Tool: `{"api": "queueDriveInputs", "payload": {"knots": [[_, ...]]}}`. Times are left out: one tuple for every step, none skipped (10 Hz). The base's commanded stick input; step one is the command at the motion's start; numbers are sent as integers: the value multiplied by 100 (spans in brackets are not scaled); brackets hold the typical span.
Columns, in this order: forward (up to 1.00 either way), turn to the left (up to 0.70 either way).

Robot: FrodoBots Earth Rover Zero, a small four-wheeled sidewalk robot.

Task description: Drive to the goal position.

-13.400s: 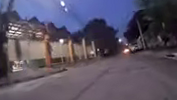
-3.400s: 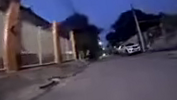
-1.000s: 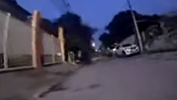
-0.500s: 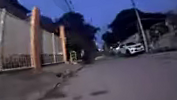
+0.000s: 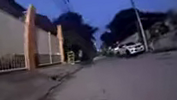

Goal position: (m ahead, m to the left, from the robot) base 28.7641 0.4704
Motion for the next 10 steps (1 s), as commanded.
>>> {"api": "queueDriveInputs", "payload": {"knots": [[70, -30], [70, -26], [70, -20], [70, -13], [70, -6], [70, -5], [70, -34], [70, -21], [70, -6], [70, 0]]}}
